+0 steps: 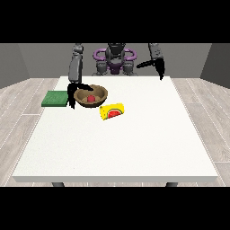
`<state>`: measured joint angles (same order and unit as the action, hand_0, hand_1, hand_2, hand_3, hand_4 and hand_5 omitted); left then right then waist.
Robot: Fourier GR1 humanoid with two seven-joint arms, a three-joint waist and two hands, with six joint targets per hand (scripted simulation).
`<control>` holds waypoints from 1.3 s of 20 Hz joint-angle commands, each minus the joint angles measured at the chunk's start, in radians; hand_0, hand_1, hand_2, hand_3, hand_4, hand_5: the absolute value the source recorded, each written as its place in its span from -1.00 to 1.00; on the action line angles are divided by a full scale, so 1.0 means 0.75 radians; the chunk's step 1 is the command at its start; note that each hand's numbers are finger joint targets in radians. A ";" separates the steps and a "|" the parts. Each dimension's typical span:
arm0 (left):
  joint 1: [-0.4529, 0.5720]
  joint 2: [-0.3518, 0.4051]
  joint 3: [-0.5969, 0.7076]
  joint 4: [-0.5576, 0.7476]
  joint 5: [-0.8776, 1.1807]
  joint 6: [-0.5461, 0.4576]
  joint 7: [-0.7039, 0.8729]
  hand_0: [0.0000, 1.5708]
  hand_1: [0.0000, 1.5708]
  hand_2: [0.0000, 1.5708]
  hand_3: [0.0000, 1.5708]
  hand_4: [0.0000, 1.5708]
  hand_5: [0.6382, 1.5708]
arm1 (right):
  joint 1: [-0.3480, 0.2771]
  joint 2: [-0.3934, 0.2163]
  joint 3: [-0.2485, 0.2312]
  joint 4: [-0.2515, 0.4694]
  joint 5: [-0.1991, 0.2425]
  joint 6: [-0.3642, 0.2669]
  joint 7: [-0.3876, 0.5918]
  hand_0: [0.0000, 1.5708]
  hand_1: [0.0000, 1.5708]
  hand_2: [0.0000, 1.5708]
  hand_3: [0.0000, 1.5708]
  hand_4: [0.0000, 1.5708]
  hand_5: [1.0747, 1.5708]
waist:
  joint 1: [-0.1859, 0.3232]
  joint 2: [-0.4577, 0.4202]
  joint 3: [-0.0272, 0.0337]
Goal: Pick the cup and pour the ball into the bowl, then pick the bowl and place it on the pad
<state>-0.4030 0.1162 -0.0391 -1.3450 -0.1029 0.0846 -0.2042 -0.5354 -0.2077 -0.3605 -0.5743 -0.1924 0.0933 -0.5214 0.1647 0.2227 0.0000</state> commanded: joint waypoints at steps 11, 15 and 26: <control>-0.072 0.011 -0.024 -0.057 0.026 -0.076 0.042 -1.00 -1.00 -1.00 -1.00 -0.09 0.88 | 0.139 -0.100 0.141 0.103 0.317 -0.622 0.174 1.00 1.00 1.00 0.89 0.18 0.97 | 0.140 0.048 -0.0075; 0.004 0.000 0.020 0.062 0.060 -0.080 -0.015 -1.00 -1.00 -1.00 -1.00 0.19 0.71 | 0.062 -0.107 0.198 0.049 0.359 -0.684 0.435 1.00 1.00 1.00 0.50 0.14 0.99 | 0.098 -0.101 -0.0071; 0.181 0.080 0.157 0.248 0.101 -0.104 -0.072 -1.00 -1.00 -1.00 -1.00 0.28 0.65 | -0.120 -0.282 0.276 -0.099 0.379 -0.423 0.989 1.00 1.00 1.00 -0.05 0.03 0.99 | -0.138 -0.385 -0.0003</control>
<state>-0.3124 0.1679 0.0750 -1.1537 -0.0255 0.0149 -0.2471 -0.6036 -0.3453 -0.1225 -0.6321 0.1201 -0.2933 0.1435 0.0727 -0.0414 -0.0035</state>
